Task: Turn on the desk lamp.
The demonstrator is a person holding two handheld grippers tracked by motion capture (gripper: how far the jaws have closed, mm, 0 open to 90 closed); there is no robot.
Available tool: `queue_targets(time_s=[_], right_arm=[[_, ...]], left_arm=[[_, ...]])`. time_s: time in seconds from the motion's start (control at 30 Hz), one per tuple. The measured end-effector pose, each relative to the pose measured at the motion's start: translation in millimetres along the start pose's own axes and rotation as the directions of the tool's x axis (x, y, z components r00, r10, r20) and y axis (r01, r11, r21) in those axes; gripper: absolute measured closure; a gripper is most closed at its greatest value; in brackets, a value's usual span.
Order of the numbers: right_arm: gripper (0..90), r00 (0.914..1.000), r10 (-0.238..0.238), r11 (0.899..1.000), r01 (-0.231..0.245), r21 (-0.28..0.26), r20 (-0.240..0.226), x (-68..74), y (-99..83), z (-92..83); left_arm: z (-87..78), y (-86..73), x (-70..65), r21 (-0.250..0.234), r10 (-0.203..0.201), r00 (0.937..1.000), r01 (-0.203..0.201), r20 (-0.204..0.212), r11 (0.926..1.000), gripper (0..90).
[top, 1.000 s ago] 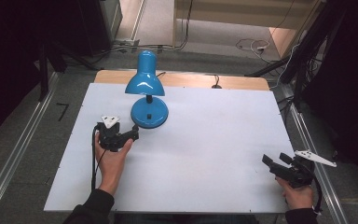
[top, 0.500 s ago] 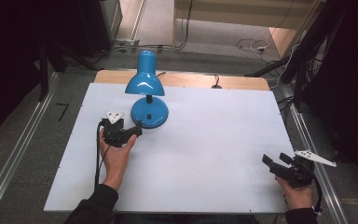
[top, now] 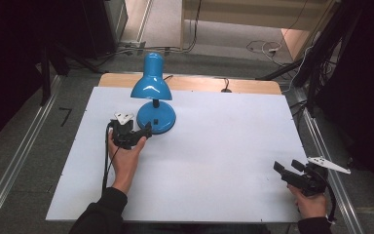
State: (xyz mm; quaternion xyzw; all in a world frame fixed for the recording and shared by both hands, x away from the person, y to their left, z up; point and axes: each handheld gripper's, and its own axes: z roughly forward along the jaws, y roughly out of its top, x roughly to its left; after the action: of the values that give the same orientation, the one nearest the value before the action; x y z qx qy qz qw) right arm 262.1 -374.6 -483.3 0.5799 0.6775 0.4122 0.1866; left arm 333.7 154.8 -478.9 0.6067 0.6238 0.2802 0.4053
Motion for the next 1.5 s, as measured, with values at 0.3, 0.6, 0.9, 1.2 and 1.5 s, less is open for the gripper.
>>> queue_targets(time_s=[0.3,0.6,0.9,1.2,1.5], right_arm=[[17.4,1.0,-0.002,1.0,0.002,0.006,0.001,0.7,-0.1,0.7],[17.4,1.0,-0.002,1.0,0.002,0.004,0.002,0.4,0.1,1.1],[17.4,1.0,-0.003,1.0,0.003,0.007,-0.001,0.9,0.3,2.2],[17.4,1.0,-0.003,1.0,0.003,0.008,-0.001,0.7,0.4,2.2],[17.4,1.0,-0.005,1.0,0.005,0.006,-0.004,0.4,0.6,2.9]], left_arm=[[4.2,6.0,-2.1,-0.012,0.003,1.0,-0.003,0.005,0.9999,26.9],[11.2,8.8,-4.2,-0.015,0.011,0.9999,-0.011,0.005,0.9998,29.5],[19.4,13.6,-8.1,-0.02,0.02,0.9994,-0.019,0.028,0.9996,39.6],[30.0,11.3,-5.8,-0.012,0.001,0.9979,-0.001,0.065,0.9999,69.8],[37.8,7.9,-8.9,-0.004,0.019,0.9974,-0.019,0.069,0.9998,90.0]])
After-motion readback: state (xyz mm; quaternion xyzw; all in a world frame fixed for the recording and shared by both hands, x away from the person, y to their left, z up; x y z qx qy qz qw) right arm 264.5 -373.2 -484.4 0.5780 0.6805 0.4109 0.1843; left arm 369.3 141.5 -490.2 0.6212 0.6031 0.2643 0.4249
